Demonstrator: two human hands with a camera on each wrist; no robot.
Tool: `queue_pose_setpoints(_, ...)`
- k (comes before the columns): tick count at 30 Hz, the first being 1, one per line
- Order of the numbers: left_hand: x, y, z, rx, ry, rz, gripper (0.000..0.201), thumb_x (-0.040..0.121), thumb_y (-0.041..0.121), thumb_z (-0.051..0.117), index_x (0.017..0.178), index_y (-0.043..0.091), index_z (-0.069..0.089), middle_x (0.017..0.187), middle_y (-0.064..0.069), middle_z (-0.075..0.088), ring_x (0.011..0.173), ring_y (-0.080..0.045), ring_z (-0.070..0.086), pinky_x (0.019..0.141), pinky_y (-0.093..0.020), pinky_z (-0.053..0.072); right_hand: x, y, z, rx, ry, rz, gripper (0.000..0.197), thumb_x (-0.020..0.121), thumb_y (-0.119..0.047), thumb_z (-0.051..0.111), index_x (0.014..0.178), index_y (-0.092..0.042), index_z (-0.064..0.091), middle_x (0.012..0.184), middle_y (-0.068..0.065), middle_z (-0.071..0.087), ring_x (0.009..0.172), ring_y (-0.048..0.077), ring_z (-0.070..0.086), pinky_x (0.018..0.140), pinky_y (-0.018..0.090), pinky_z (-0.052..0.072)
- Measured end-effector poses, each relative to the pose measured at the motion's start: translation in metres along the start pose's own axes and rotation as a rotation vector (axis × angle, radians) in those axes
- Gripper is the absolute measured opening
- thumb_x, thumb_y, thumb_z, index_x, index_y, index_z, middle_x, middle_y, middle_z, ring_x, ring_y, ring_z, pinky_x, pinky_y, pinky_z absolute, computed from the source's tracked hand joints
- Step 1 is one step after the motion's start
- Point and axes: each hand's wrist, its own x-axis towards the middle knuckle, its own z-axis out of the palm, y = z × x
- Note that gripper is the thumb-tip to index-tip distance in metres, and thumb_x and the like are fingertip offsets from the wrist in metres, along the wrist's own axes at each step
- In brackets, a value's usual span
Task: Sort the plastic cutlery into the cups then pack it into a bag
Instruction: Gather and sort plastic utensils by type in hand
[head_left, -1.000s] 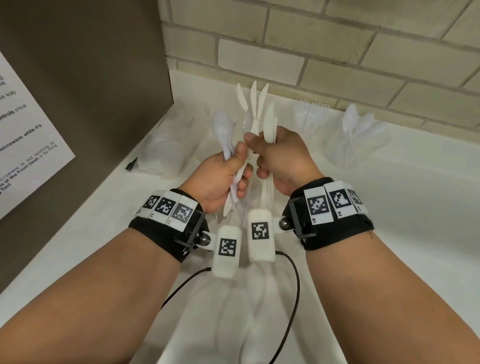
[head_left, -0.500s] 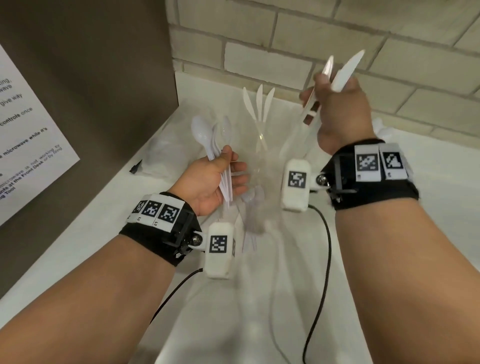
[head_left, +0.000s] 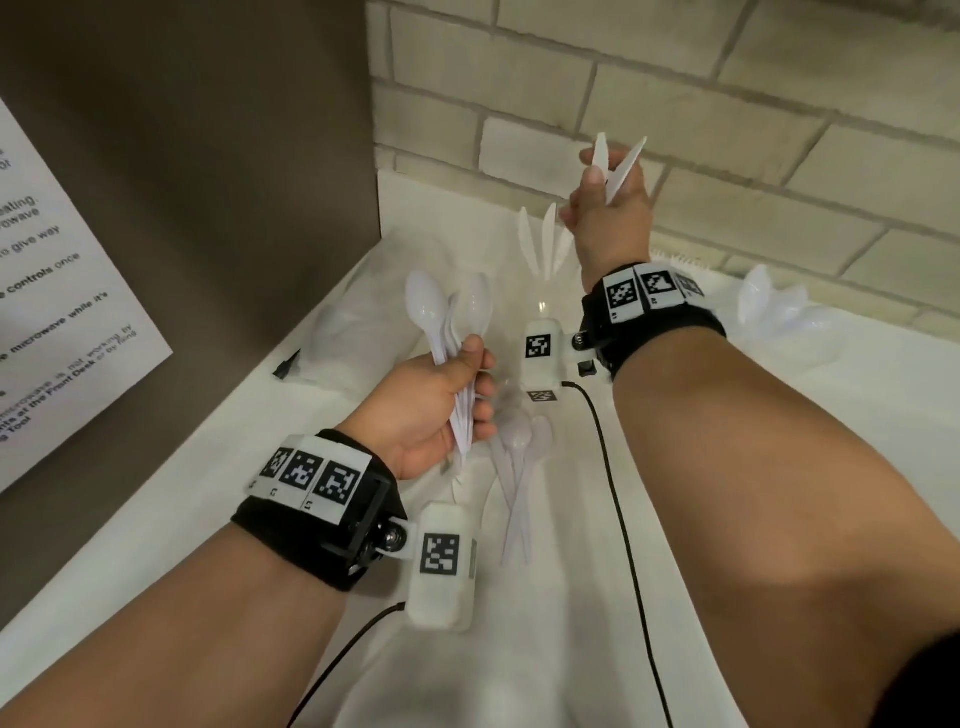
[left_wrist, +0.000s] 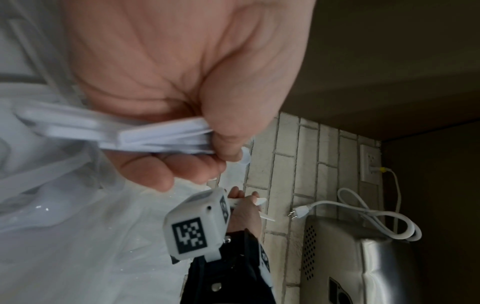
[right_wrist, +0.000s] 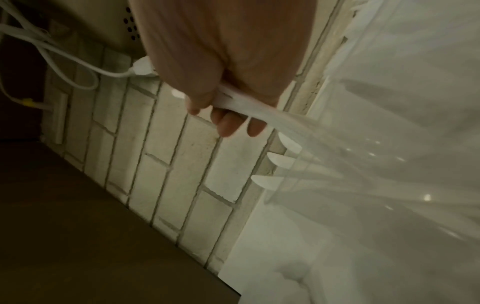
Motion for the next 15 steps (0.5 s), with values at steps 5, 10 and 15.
queue_pose_setpoints(5, 0.001, -0.003, 0.001, -0.007, -0.007, -0.016, 0.026, 0.095, 0.036, 0.049, 0.083, 0.015, 0.057, 0.064, 0.000, 0.050, 0.049, -0.012, 0.048, 0.050, -0.027, 0.047, 0.003, 0.004, -0.007, -0.139, -0.070, 0.117, 0.042, 0.096, -0.027, 0.055, 0.135, -0.016, 0.044, 0.087, -0.008, 0.061, 0.084, 0.007, 0.058, 0.081, 0.021, 0.045)
queue_pose_setpoints(10, -0.002, -0.006, 0.007, 0.009, -0.039, -0.013, 0.026, 0.095, 0.037, 0.049, 0.083, 0.016, 0.057, 0.062, 0.002, 0.051, 0.049, -0.011, 0.049, 0.051, -0.027, 0.047, 0.004, -0.004, -0.015, -0.175, -0.056, 0.127, 0.052, 0.096, -0.026, 0.055, 0.143, -0.012, 0.039, 0.130, 0.005, 0.058, 0.120, 0.016, 0.055, 0.105, 0.029, 0.042)
queue_pose_setpoints(15, -0.006, -0.006, 0.011, 0.038, -0.070, -0.002, 0.027, 0.096, 0.037, 0.048, 0.084, 0.016, 0.058, 0.062, 0.002, 0.053, 0.050, -0.011, 0.051, 0.054, -0.027, 0.049, -0.004, -0.016, -0.023, -0.144, -0.031, 0.040, 0.041, 0.095, -0.016, 0.054, 0.135, -0.011, 0.050, 0.134, 0.004, 0.057, 0.124, 0.013, 0.052, 0.109, 0.032, 0.041)
